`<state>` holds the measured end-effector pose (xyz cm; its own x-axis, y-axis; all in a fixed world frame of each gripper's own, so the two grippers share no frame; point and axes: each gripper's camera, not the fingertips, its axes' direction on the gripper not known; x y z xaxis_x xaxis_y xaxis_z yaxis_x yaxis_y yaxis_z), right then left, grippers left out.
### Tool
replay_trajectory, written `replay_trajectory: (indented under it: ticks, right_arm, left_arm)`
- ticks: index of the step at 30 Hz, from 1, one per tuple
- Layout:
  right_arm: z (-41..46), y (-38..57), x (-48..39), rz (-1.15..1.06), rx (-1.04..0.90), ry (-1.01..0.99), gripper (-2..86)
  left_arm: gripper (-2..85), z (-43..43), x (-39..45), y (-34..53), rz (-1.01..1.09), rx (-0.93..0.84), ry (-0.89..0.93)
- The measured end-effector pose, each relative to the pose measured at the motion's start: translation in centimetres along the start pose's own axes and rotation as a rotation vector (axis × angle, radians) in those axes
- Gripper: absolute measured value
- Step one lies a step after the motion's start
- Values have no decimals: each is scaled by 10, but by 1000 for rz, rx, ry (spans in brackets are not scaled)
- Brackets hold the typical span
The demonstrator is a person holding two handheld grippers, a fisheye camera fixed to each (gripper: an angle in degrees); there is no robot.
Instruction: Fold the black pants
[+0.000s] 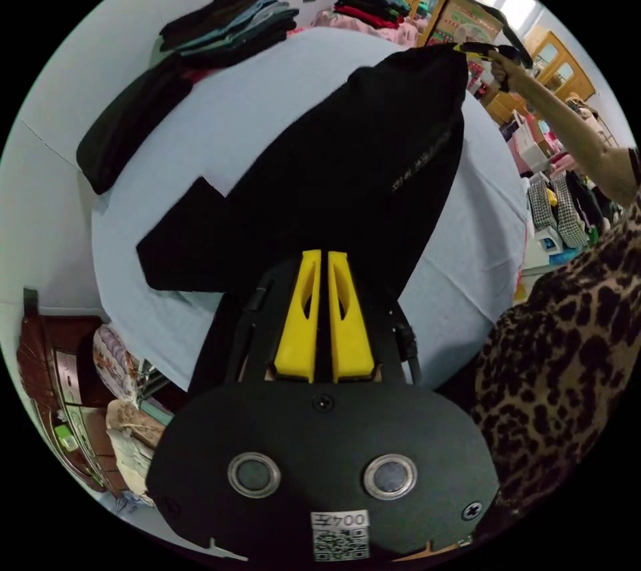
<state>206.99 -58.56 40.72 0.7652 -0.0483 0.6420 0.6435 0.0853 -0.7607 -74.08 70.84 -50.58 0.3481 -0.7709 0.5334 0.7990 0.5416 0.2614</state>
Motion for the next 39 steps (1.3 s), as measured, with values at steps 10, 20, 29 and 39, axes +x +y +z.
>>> replay_trajectory:
  ticks: [10,20,29,39]
  right_arm:
    - [63,68,43,144,-214,98,5]
    - [77,138,32,216,-204,122,55]
    - [35,292,-39,109,46,-222,117]
    - [144,412,-265,-38,-138,-715,123]
  left_arm:
    - [16,67,36,20,84,-144,-76]
    - [38,74,-13,44,-52,-95,32]
    - [88,39,-101,89,-126,-58,229]
    - [121,22,-332,146,-427,71,276]
